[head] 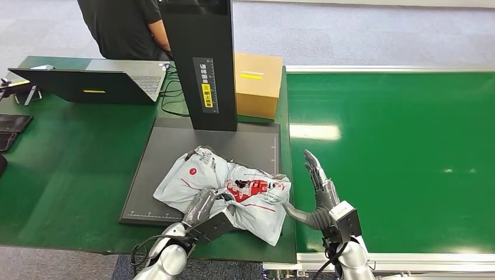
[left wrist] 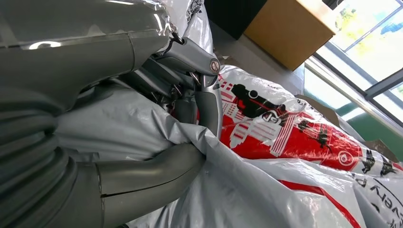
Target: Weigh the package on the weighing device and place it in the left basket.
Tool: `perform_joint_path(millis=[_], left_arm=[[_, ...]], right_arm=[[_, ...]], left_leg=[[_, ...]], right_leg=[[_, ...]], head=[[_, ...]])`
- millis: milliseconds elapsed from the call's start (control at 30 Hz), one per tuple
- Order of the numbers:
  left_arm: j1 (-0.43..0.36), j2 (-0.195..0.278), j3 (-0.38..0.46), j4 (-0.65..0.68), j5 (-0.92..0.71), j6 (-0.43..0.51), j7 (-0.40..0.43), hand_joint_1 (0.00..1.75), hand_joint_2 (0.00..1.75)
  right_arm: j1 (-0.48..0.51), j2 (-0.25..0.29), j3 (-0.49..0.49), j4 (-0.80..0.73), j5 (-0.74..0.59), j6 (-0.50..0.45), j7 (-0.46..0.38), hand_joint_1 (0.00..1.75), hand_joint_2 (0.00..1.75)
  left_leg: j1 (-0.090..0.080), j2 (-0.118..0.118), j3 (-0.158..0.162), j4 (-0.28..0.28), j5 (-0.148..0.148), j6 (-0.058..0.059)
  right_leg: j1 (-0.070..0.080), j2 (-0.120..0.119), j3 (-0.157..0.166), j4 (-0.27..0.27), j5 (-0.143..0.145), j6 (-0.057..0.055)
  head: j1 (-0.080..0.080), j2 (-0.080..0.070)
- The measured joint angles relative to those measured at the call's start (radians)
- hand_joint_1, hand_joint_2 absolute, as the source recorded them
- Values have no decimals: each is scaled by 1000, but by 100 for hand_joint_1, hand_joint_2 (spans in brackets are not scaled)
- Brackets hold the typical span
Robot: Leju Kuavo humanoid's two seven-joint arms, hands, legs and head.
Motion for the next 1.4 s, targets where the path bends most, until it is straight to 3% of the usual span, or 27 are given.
perform_joint_path(millis=[400,767,1067,1200,1300,1400], left_arm=[[-5,-2,1,9,-6,22,1,175,175],[34,-7,110,-33,-107,436,61,175,175],[55,9,197,-72,-198,544,115,175,175],[70,37,297,-131,-399,655,190,175,175],[75,60,404,-203,-620,669,233,175,175],[79,73,509,-288,-716,672,262,175,175]], right_arm=[[0,0,-3,0,0,0,0,0,175],[2,4,-14,-6,0,6,0,0,175],[3,5,-14,-6,-3,4,0,0,175],[12,5,-15,-6,-22,-10,-1,0,175],[20,4,-17,-7,-33,-20,-3,0,175],[27,4,-21,-8,-37,-24,-4,0,175]], left_leg=[[0,0,0,0,0,0],[0,1,0,0,0,0],[0,1,-2,0,0,0],[0,1,-2,0,0,0],[1,1,-2,0,0,-1],[1,1,-2,-1,0,-1]], right_leg=[[0,0,0,0,0,0],[0,1,-1,0,0,0],[0,1,-1,0,0,0],[0,1,-2,0,0,0],[1,1,-2,0,-1,-1],[1,1,-3,1,-1,-1]], head=[[0,0],[0,0],[0,0],[0,0],[0,0],[0,0]])
